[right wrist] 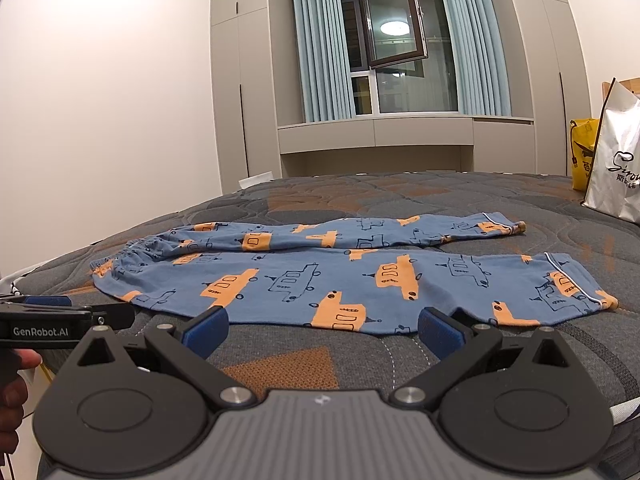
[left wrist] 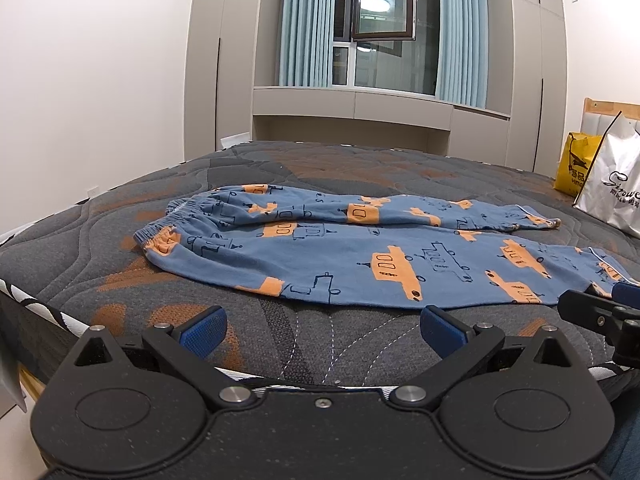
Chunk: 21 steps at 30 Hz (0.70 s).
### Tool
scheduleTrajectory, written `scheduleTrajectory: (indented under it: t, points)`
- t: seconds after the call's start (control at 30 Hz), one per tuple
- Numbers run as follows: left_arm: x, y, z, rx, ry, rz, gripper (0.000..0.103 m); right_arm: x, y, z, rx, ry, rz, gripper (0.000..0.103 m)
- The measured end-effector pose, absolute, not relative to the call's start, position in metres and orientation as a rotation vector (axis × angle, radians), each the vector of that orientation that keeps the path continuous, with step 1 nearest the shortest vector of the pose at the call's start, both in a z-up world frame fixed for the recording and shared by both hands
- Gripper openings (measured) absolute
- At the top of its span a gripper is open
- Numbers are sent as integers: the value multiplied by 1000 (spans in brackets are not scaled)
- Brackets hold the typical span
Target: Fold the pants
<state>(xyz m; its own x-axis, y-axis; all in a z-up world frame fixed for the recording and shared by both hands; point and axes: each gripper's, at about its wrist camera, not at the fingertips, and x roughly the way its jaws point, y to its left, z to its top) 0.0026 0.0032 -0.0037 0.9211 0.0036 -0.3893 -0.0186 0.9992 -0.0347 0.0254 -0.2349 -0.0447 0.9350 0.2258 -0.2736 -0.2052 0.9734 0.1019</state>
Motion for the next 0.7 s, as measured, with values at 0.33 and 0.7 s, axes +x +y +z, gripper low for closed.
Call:
scheduleTrajectory:
  t: [0.33,0.7]
  points:
    - [4,-1,-4,-33,403,21,103,24,-236,-45,75,293,218,103]
    - [6,-1,-4,-27,411,26,103,24,-237,-46,77,296,217,103]
